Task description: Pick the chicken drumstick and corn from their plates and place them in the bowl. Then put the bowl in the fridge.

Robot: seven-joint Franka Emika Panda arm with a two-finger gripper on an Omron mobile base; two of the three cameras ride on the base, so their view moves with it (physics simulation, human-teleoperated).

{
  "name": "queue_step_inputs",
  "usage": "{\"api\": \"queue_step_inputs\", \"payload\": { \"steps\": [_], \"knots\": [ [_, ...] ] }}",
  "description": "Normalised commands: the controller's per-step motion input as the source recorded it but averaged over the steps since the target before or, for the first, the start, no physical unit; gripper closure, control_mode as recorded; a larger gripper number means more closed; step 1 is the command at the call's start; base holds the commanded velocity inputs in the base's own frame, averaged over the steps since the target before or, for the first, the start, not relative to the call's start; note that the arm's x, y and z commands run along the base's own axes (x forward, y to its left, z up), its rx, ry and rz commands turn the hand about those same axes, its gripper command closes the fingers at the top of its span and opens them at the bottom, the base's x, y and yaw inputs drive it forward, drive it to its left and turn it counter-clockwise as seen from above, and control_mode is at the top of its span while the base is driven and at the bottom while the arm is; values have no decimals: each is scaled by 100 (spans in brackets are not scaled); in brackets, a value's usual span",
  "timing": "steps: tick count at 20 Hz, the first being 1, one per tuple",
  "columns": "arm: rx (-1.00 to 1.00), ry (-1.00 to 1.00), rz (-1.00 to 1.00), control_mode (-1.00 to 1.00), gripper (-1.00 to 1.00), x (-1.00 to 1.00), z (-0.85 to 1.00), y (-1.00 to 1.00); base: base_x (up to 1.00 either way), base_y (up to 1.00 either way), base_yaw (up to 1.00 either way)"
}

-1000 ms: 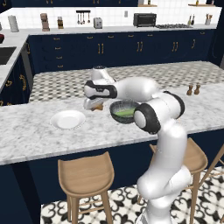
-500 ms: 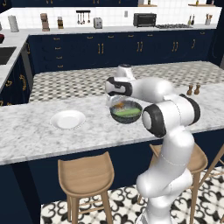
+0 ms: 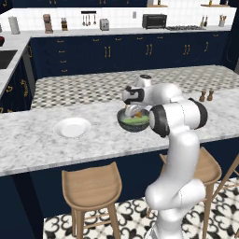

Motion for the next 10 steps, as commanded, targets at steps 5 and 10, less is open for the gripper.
{"api": "queue_step_inputs", "payload": {
  "steps": [5,10],
  "knots": [
    [0,0,0,-100,100,33,-42,13,0,0,0],
    [0,1,0,-100,-100,26,-13,2,0,0,0]
  ]
}}
